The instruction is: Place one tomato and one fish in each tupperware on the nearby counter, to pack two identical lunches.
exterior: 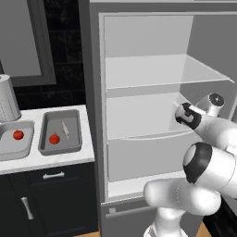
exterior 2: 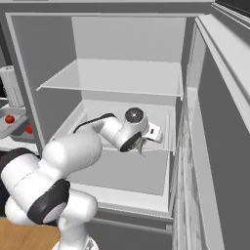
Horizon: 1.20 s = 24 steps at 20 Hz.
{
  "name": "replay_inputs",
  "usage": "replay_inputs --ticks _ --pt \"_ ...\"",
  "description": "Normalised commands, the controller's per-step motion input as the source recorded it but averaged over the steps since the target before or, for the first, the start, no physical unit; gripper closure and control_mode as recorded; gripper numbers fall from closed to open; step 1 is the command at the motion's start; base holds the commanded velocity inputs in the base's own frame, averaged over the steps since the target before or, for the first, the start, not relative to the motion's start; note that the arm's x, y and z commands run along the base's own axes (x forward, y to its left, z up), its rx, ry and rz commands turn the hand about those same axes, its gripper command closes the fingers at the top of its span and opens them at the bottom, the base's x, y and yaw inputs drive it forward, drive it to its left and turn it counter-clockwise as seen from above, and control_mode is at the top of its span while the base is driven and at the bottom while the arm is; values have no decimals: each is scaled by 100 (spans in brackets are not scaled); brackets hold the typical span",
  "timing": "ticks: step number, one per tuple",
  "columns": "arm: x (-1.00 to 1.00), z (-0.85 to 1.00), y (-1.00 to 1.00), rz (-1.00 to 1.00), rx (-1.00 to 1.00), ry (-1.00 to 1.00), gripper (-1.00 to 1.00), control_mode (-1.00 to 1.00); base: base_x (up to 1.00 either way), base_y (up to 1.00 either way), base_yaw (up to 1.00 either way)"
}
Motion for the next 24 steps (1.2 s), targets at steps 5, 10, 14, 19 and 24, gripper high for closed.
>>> replay_inputs --ticks 5,10,14,19,24 --pt "-100 100 0 -3 0 -8 100 -100 0 0 0" --pt "-82 98 22 0 0 32 100 -100 0 0 0" --pt "-82 56 35 11 0 44 100 -100 0 0 0" --pt "-97 15 65 22 -3 36 100 -100 0 0 0" --pt "-20 1 16 5 -1 6 100 100 -59 80 26"
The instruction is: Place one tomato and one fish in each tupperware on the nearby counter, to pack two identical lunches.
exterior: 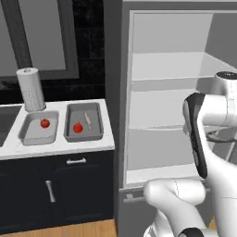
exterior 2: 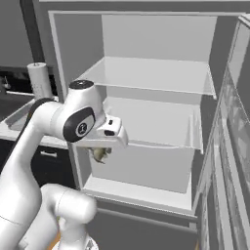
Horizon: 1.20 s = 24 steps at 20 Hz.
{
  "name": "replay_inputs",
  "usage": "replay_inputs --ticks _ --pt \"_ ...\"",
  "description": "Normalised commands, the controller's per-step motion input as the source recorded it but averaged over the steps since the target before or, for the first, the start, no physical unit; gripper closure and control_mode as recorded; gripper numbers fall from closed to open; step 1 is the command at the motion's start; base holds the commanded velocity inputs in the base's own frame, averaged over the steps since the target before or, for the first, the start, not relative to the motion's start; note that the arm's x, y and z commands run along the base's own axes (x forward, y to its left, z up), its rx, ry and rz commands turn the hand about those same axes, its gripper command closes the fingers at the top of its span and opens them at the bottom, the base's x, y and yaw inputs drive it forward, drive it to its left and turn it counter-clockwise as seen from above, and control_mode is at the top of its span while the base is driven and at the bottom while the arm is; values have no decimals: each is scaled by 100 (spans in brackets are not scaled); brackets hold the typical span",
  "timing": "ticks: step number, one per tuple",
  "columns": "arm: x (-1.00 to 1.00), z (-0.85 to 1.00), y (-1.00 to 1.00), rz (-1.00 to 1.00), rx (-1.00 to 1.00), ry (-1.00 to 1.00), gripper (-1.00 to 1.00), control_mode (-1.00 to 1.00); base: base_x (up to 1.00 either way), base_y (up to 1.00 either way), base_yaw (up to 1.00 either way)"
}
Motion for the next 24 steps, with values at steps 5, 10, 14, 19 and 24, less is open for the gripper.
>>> replay_inputs --ticks 5,10,14,19,24 --pt "0 0 0 0 0 0 100 100 -17 100 25" --pt "0 0 0 0 0 0 100 100 56 100 13" --pt "0 0 0 0 0 0 100 100 100 100 2" --pt "0 0 0 0 0 0 100 100 100 100 -4" --pt "80 -74 34 -1 7 0 100 -100 20 20 -1"
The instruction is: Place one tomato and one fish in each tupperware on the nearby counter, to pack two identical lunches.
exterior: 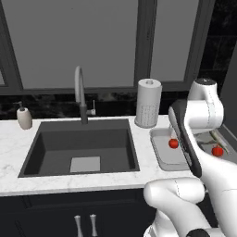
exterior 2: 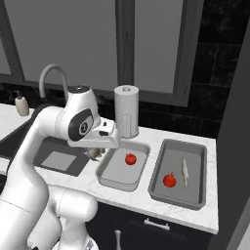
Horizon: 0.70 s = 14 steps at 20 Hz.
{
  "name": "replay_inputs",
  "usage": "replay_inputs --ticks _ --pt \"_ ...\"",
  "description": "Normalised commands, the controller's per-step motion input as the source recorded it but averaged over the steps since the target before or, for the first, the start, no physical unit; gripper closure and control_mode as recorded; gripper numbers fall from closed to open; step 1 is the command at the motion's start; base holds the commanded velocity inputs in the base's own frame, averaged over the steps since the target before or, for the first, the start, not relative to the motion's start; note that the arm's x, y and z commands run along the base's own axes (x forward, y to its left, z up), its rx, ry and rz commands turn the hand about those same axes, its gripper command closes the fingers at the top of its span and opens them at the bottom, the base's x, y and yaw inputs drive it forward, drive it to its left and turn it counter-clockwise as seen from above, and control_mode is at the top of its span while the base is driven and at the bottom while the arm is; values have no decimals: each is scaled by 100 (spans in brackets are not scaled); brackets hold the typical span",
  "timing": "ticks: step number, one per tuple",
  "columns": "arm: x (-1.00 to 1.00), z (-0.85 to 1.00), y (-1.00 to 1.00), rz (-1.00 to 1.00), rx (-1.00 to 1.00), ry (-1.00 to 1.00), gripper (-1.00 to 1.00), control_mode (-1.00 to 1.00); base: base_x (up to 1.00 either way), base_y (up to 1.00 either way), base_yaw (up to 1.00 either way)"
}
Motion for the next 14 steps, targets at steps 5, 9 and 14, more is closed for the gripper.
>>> replay_inputs --ticks 5,9,14 --pt "83 -100 -30 0 4 0 100 -100 0 0 0" --pt "96 -74 -8 -2 0 0 100 -100 0 0 0" --pt "100 -60 0 0 0 -3 -100 -100 0 0 0"
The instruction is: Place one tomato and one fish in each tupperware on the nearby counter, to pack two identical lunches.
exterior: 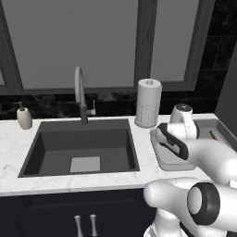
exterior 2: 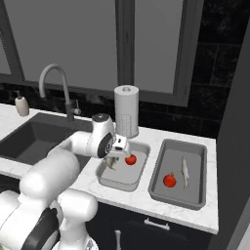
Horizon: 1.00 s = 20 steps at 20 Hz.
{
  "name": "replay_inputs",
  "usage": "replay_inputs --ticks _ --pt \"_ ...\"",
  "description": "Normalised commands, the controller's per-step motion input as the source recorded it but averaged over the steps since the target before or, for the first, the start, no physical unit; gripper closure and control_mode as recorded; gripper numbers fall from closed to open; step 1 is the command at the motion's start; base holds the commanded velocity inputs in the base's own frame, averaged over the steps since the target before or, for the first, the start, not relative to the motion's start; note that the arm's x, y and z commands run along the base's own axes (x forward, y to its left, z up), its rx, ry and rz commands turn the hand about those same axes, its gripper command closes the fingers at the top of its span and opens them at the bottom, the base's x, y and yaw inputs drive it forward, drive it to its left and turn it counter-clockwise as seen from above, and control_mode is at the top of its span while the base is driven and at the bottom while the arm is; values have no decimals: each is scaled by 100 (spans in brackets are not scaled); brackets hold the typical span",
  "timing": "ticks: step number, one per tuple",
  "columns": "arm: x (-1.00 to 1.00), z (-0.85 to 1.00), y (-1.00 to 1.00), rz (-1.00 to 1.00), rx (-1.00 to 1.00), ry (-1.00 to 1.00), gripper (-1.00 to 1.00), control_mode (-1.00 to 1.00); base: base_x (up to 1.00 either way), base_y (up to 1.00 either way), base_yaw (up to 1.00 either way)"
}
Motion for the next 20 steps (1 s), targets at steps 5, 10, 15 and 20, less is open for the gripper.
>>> replay_inputs --ticks 5,10,15,20 --pt "29 -6 -7 0 0 -1 -100 -100 0 0 0" --pt "-50 61 -7 0 0 -9 -100 -100 0 0 0" --pt "-100 100 -21 -2 0 -41 -100 -100 0 0 0" --pt "-100 100 0 -3 -1 -49 -100 -100 0 0 0"
